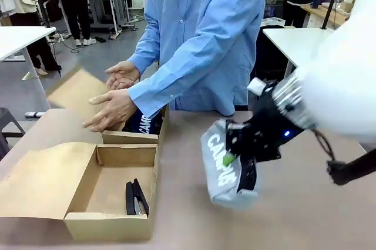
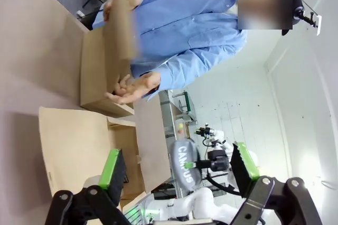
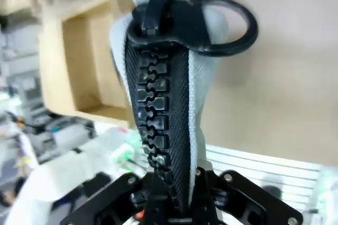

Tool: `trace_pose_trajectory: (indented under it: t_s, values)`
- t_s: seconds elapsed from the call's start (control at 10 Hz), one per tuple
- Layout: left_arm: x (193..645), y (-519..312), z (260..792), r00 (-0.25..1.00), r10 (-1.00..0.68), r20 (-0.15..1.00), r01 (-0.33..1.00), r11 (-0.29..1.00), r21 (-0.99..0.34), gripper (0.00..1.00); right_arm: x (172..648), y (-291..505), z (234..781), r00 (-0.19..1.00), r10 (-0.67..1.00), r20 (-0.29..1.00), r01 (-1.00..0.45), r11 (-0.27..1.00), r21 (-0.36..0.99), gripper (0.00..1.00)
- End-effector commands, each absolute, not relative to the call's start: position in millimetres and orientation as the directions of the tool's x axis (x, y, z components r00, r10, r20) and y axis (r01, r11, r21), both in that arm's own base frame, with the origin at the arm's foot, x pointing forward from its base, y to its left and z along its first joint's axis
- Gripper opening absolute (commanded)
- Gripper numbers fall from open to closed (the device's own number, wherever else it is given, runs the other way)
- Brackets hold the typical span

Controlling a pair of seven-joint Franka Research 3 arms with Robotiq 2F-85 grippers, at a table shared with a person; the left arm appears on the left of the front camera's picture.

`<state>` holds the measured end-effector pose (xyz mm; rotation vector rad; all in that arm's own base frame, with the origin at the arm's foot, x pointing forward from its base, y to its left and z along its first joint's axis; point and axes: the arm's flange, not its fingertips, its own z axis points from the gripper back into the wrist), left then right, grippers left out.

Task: Place items inside the box.
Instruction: Pick up a Pencil pouch or Stapler and place it inside the Mailer Box closest to the robot.

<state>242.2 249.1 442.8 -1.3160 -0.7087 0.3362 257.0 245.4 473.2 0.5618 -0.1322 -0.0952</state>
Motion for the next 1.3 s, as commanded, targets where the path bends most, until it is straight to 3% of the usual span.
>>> trace_pose_trajectory:
  t_s: [0.0, 0.3, 0.4, 1.2]
  values:
    - [242, 248, 444, 0.739, 0.604, 0.3, 0.19, 0.24, -0.952, 1.0, 203, 179, 441, 0.977, -0.194, 0.092, 0.09, 0.759, 0.645, 0.05]
    - [242, 248, 444, 0.739, 0.604, 0.3, 0.19, 0.24, -0.952, 1.0, 192, 168, 418, 0.954, -0.296, 0.054, 0.176, 0.693, 0.699, 0.05]
    - [242, 248, 444, 0.739, 0.604, 0.3, 0.19, 0.24, -0.952, 1.0, 260, 217, 508, 0.967, -0.243, 0.072, 0.133, 0.726, 0.675, 0.05]
    - [242, 248, 444, 0.739, 0.604, 0.3, 0.19, 0.24, -0.952, 1.0, 265, 217, 504, 0.968, -0.246, 0.05, 0.149, 0.724, 0.674, 0.05]
